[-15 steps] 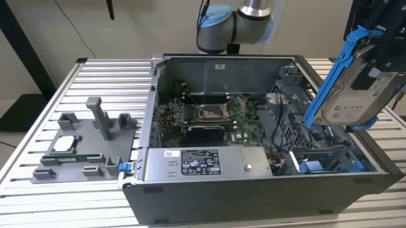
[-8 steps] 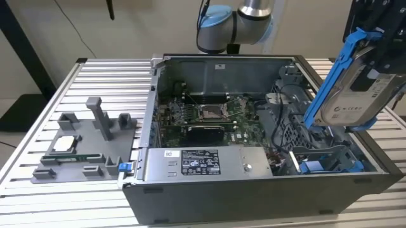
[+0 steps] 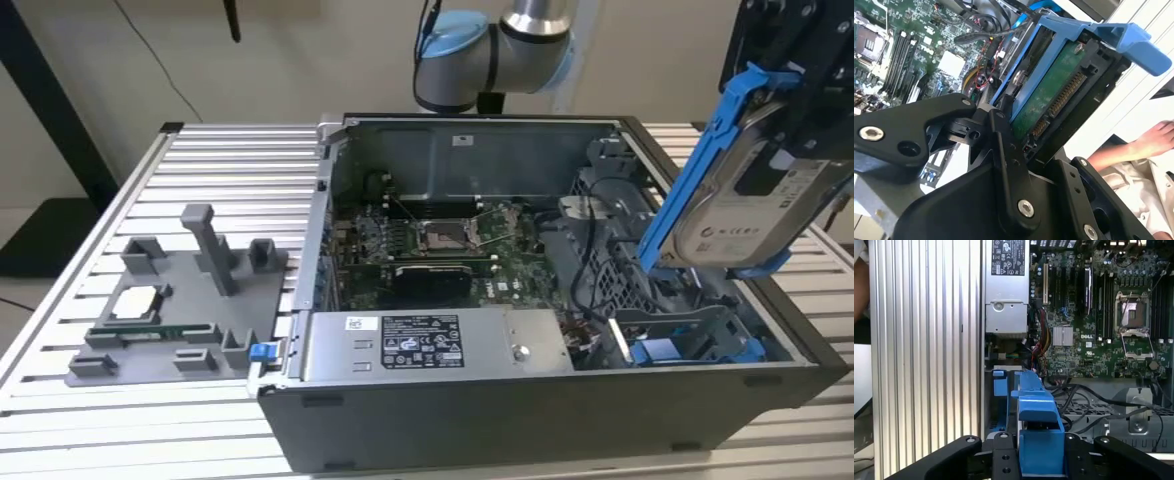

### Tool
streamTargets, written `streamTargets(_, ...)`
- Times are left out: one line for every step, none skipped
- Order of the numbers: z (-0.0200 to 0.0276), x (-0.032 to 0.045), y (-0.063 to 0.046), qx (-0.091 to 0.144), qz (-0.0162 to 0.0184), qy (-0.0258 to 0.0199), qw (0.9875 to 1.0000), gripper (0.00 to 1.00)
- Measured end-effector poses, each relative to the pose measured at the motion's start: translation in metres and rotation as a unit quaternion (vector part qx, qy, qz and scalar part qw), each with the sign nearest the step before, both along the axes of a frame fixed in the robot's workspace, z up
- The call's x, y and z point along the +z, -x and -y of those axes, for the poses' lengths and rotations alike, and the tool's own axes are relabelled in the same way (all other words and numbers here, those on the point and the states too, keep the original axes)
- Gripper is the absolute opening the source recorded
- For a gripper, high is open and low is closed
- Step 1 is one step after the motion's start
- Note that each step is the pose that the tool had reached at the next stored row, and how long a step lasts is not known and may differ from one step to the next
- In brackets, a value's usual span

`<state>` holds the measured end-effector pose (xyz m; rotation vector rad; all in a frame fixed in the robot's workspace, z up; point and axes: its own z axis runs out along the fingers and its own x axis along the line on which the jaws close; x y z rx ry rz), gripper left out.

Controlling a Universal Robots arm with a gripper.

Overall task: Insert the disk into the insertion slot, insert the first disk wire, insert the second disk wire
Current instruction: 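Insert the disk into the insertion slot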

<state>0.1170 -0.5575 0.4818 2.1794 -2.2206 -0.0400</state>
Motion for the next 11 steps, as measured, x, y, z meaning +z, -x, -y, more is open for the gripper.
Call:
streamTargets(0.0,-0.0002,0.0,0.0,0.0,0.0,1.0,0.0)
streamTargets(0.0,-0.0005,0.0,0.0,0.0,0.0,1.0,0.0)
streamTargets(0.0,-0.0005,0.0,0.0,0.0,0.0001,1.0,0.0)
streamTargets(0.0,-0.0005,0.0,0.0,0.0,0.0001,1.0,0.0)
streamTargets(0.0,-0.0006,0.0,0.0,0.0,0.0,1.0,0.0)
streamTargets(0.0,-0.0006,0.0,0.0,0.0,0.0,1.0,0.0)
streamTargets(0.0,-0.0006,0.0,0.0,0.0,0.0,1.0,0.0)
streamTargets(0.0,-0.0006,0.0,0.0,0.0,0.0001,1.0,0.0)
streamTargets(0.0,-0.0008,0.0,0.0,0.0,0.0,1.0,0.0)
streamTargets(0.0,-0.0009,0.0,0.0,0.0,0.0,1.0,0.0)
streamTargets(0.0,-0.0012,0.0,0.0,0.0,-0.0001,1.0,0.0)
